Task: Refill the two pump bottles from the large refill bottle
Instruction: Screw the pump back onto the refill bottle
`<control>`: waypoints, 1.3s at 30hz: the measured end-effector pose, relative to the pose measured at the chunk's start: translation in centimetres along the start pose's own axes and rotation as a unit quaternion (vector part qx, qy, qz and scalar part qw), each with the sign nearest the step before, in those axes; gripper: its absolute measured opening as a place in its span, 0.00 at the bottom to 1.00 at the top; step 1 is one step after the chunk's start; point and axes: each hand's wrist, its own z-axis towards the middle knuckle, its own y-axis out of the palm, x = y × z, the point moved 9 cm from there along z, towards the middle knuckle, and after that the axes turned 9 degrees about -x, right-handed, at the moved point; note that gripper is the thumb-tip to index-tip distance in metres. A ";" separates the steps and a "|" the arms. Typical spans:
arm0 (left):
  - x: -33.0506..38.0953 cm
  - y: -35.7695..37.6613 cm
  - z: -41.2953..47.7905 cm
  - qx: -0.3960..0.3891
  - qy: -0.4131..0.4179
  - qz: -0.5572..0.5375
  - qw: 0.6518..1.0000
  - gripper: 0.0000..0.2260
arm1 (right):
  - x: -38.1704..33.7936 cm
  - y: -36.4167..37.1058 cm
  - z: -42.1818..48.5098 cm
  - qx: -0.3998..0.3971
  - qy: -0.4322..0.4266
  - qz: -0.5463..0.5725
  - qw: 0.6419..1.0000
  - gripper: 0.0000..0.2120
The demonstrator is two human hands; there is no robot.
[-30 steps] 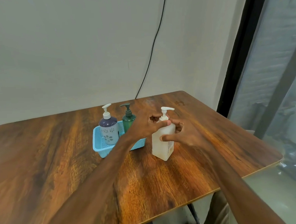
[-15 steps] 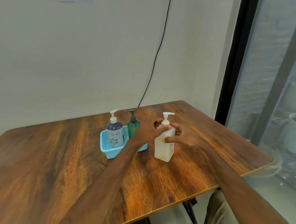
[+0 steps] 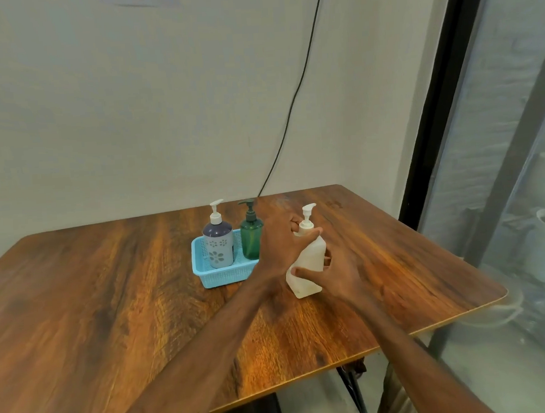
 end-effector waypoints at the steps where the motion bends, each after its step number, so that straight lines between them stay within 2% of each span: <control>1: -0.1 0.0 0.0 0.002 -0.004 0.002 1.000 0.18 | 0.0 0.0 0.0 0.013 0.000 -0.004 1.000 0.37; 6: -0.3 -0.1 -0.1 0.021 -0.034 0.003 0.999 0.20 | -1.0 -0.6 -0.4 0.043 -0.039 -0.119 0.991 0.37; 12: -0.2 0.8 0.4 -0.003 -0.040 -0.015 0.999 0.23 | 0.0 -2.1 0.0 0.035 -0.023 -0.135 0.990 0.32; 16: -0.4 1.1 0.8 -0.052 -0.017 -0.033 0.998 0.23 | 1.6 -2.0 0.9 -0.004 -0.002 -0.056 0.998 0.29; 21: -1.4 1.1 -0.1 -0.073 -0.020 -0.013 0.997 0.22 | 1.2 -2.8 0.6 0.033 -0.023 -0.132 0.990 0.33; 25: -1.4 0.4 -1.5 -0.066 -0.032 0.016 0.997 0.21 | 1.7 -2.5 0.0 0.043 -0.009 -0.104 0.994 0.37; 27: -1.2 -0.5 -2.4 -0.052 -0.027 0.011 0.998 0.18 | 1.7 -2.9 -0.6 0.084 0.022 -0.120 0.989 0.44; 29: -2.0 -1.9 -3.5 -0.029 -0.037 0.011 0.999 0.15 | 0.1 -3.8 -2.0 0.166 0.003 -0.141 0.976 0.44; 31: -3.3 -4.0 -5.0 0.014 -0.042 0.025 0.999 0.13 | -2.8 -3.9 -3.7 0.227 -0.075 -0.148 0.960 0.36; 33: -4.9 -6.5 -6.8 0.066 -0.041 0.050 0.996 0.14 | -6.1 -2.5 -5.0 0.243 -0.142 -0.166 0.945 0.26; 35: -7.7 -8.6 -8.2 0.089 -0.074 0.094 0.989 0.17 | -8.1 0.4 -4.5 0.203 -0.179 -0.174 0.947 0.19; 36: -9.5 -9.2 -8.6 0.072 -0.107 0.116 0.985 0.20 | -8.4 2.2 -3.6 0.166 -0.174 -0.173 0.955 0.18; 37: -11.5 -9.7 -8.8 0.038 -0.147 0.116 0.982 0.25 | -8.2 4.2 -2.4 0.124 -0.152 -0.174 0.965 0.19; 39: -14.9 -9.7 -9.3 -0.046 -0.217 0.047 0.974 0.29 | -6.8 8.0 0.2 0.045 -0.076 -0.215 0.973 0.25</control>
